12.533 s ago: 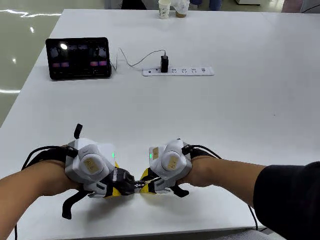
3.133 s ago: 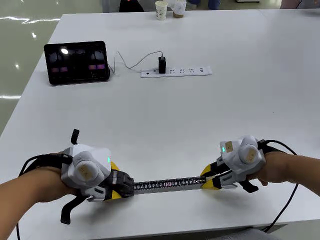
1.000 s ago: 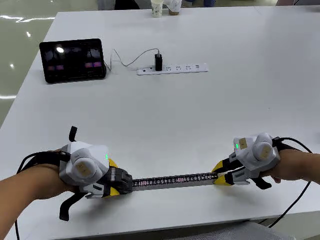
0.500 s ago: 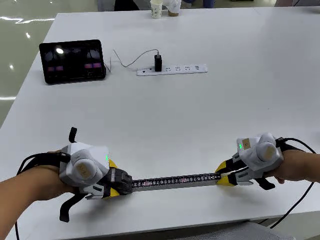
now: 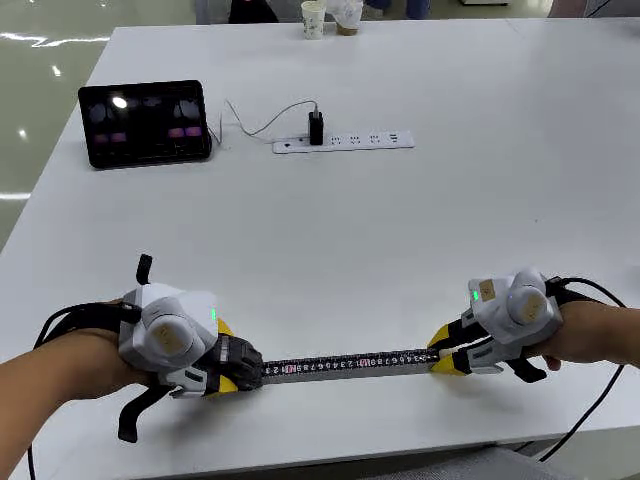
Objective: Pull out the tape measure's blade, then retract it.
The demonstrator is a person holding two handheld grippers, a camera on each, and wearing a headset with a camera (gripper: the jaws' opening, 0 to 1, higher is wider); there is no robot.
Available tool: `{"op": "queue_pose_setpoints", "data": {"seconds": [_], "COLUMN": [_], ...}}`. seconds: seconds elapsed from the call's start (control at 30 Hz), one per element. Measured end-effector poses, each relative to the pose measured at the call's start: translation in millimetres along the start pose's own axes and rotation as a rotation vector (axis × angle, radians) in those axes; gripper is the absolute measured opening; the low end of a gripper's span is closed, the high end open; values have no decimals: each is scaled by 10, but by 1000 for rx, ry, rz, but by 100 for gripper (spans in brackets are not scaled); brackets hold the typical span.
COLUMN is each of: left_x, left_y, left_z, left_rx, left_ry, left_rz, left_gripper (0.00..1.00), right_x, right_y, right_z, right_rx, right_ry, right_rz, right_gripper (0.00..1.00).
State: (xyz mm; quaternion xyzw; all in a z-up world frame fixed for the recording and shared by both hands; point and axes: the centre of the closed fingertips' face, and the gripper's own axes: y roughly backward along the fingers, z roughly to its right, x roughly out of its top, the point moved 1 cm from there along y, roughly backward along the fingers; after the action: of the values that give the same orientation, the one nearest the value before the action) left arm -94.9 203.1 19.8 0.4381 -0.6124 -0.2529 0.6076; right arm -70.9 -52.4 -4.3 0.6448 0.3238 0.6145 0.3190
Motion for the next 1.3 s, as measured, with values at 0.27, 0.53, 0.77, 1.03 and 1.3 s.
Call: {"op": "queue_pose_setpoints", "data": {"seconds": [0.27,0.53,0.77,1.03,1.3], "left_x": [8,-23,-57,-91,-110], "left_y": [6,9,22,110,209], "left_z": [-8,-9,-8,-54,-68], "left_rx": [-13,-21,-14,-8,-17], "left_ry": [25,39,43,68,60], "left_rz": [0,-46,-61,-67,-67], "left_gripper": [34,34,34,38,48], "right_x": [8,3,10,5,16], "right_y": [-10,-12,-16,-11,12], "right_z": [-6,-5,-9,-32,-81], "right_rx": [0,-1,-18,-4,15], "right_ry": [11,25,10,61,109], "right_rz": [-14,-41,-55,-92,-131], "right_gripper": [12,12,13,15,20]}}
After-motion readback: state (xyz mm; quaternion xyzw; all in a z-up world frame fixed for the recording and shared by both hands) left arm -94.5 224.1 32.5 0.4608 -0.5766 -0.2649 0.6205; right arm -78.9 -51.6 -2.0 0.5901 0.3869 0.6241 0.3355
